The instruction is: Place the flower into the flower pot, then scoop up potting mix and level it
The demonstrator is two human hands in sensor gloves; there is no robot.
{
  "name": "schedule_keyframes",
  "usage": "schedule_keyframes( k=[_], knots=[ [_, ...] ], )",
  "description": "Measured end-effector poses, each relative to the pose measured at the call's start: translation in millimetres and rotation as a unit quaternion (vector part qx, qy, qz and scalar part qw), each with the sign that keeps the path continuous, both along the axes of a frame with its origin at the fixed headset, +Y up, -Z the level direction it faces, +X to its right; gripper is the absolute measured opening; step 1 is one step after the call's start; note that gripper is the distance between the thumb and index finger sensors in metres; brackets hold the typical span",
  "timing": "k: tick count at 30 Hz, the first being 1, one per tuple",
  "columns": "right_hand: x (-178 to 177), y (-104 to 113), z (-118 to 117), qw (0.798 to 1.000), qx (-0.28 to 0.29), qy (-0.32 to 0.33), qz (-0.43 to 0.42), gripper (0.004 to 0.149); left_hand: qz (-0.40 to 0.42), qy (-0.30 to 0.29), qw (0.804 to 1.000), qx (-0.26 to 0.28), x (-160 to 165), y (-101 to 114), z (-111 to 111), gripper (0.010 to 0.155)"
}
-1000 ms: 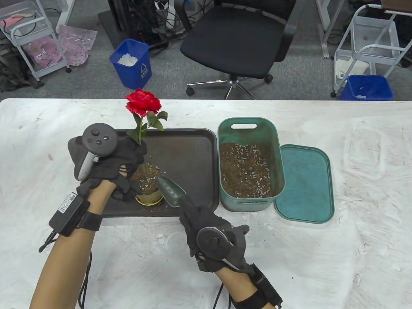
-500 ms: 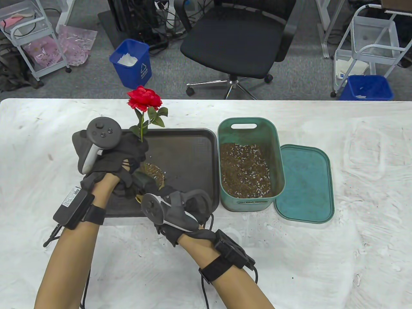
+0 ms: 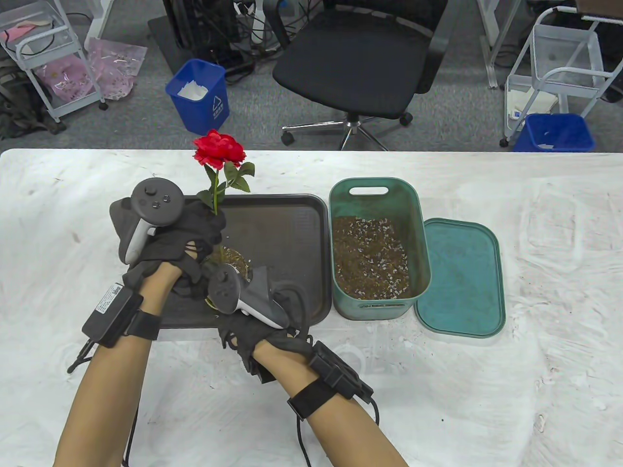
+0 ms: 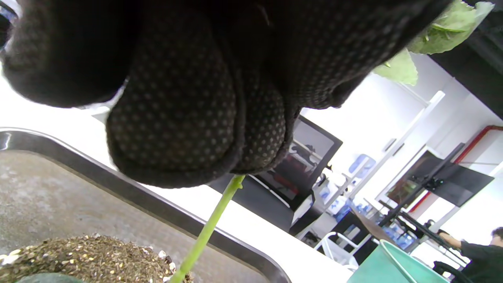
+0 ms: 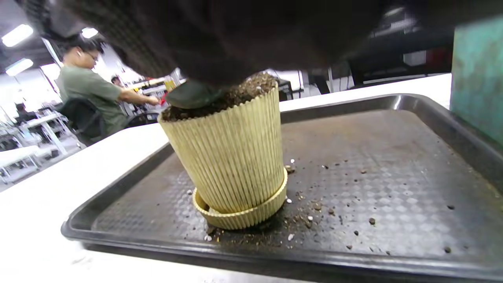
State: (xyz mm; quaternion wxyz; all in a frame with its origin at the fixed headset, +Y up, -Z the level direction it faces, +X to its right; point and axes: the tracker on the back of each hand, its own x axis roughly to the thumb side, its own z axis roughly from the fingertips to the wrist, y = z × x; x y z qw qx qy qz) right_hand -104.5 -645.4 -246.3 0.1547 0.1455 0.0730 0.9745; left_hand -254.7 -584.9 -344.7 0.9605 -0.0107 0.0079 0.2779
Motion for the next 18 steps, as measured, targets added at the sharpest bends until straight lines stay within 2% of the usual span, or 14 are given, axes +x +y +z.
schedule_keyframes(
  k=[2, 8, 14, 18],
  knots=[
    [6.2, 2.3, 3.2, 0.999, 0.035, 0.009, -0.023, 0.048, -0.005, -0.002, 1.0, -0.002, 0.3, 0.9, -0.9, 0.043],
    [7.6, 8.2, 11.6, 0.996, 0.073, 0.04, -0.019, 0.048, -0.012, 0.0, 1.0, -0.003, -4.2, 3.0, 0.0, 0.043],
    [-4.6, 3.7, 12.1, 0.996, 0.067, 0.041, 0.031, 0.046, -0.013, 0.0, 1.0, -0.002, -3.9, 2.0, -0.1, 0.043],
    [-15.1, 7.3, 7.9, 0.997, 0.02, 0.029, 0.064, 0.044, -0.012, 0.003, 1.0, 0.002, -2.9, 1.0, 0.8, 0.043]
  ],
)
